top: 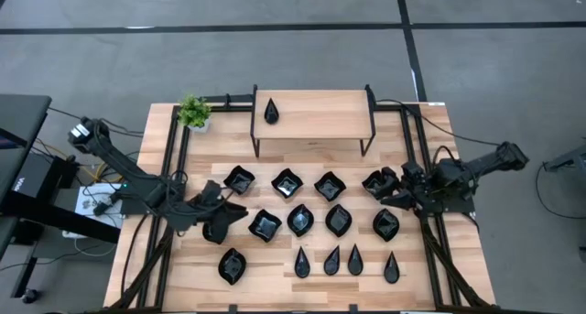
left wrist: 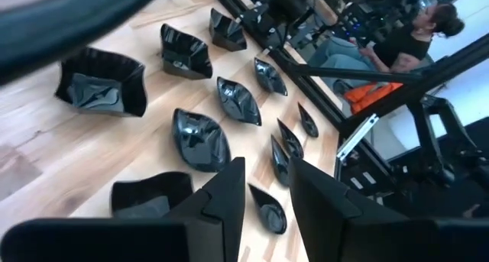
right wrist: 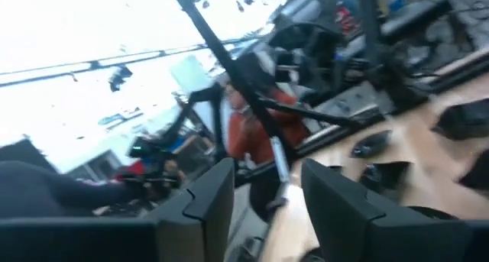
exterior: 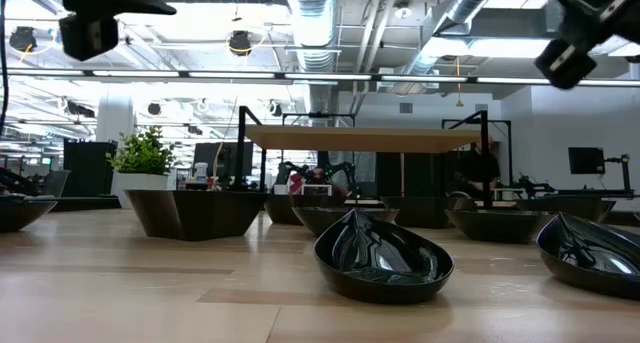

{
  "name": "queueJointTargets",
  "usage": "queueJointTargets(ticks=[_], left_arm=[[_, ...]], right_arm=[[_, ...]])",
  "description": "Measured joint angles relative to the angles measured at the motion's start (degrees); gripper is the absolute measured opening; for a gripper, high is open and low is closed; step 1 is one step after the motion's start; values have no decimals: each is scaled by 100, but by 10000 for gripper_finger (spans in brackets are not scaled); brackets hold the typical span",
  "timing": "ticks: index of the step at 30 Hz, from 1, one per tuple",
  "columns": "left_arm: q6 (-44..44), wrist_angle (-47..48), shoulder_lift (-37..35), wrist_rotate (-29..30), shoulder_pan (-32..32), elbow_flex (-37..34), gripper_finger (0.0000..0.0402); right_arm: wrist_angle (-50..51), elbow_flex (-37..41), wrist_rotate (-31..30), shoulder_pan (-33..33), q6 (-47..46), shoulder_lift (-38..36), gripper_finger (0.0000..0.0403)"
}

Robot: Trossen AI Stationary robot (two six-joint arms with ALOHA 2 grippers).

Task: Pick & Place Mini shaped plates
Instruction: Stack the black drop shaped plate on top of the black drop shaped plate on the shelf

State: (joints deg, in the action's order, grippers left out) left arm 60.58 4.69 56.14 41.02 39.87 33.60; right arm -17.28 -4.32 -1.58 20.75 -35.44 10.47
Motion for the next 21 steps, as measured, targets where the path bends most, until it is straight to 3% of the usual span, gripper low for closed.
queueJointTargets(ticks=[6, 13, 21], left_arm=[[-24, -13, -512, 202, 116, -403, 103], [-27, -95, -671, 224, 269, -605, 103], [-29, -95, -662, 222, 493, -633, 103]], right_arm=[[-146, -383, 0, 507, -659, 1108, 112], [-84, -1379, -18, 1067, -845, 2603, 97], [759, -2651, -22, 1336, -1252, 4389, 97]])
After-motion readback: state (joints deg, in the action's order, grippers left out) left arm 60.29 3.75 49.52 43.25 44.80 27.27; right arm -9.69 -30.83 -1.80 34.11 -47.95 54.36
